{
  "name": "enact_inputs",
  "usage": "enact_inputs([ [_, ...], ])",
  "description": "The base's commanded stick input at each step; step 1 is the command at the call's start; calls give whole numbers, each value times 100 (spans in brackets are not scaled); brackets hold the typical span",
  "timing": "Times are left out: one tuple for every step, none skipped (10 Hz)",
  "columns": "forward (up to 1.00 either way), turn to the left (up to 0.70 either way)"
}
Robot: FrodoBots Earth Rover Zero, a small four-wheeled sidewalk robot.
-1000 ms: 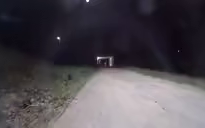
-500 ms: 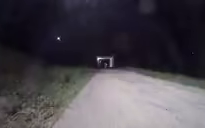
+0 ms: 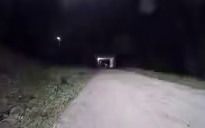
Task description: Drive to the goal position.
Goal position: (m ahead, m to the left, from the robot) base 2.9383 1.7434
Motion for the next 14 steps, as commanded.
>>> enact_inputs([
  [0, 0],
  [0, 0],
  [0, 0],
  [0, 0],
  [0, 0],
  [0, 1],
  [0, 25],
  [0, 45],
  [0, 45],
  [0, 45],
  [0, 45],
  [0, 45],
  [0, 45],
  [0, 45],
])
